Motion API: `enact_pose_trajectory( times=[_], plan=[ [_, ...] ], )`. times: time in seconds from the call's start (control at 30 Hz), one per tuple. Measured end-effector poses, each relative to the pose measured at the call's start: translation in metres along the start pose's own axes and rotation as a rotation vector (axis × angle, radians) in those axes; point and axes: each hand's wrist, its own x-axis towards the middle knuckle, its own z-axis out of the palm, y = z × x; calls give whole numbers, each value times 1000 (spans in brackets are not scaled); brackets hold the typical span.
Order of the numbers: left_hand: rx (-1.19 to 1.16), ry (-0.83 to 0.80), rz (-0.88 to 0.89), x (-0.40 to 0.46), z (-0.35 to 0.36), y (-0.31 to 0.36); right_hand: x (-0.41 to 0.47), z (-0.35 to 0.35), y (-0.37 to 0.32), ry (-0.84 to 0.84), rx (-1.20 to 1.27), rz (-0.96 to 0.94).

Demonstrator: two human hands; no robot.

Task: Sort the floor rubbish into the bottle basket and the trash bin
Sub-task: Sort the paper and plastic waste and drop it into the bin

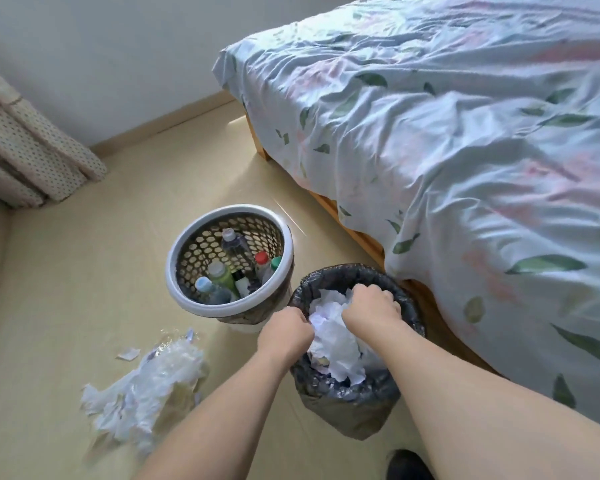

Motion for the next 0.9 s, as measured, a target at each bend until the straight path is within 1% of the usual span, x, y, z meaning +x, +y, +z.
enact_pose_trajectory(
  times=[0.1,0.17,0.23,0.3,0.4,0.53,0.67,0.8,0.9],
  plan=[
    [47,42,0,-2,-23,-19,-7,1,-9,62,-23,-104],
    [76,50,4,-9,-43,-43,-18,5,-29,106,-48,-203],
    [118,7,10,-16,-62,-70,-30,14,-51,139,-53,-285],
    [154,-67,-10,-28,-81,-111,-43,34,-80,134,-86,-389],
    [186,-166,-71,-46,-99,-182,-63,81,-120,43,-155,-488],
    [224,-218,-194,-73,-97,-287,-91,159,-168,-193,-242,-560],
    [96,-237,-290,-84,-67,-379,-89,223,-203,-301,-288,-587],
    [-80,-215,-339,-84,-25,-433,-64,270,-224,-332,-367,-622],
    [-223,-134,-353,-76,5,-461,-44,305,-239,-351,-362,-654]
  ],
)
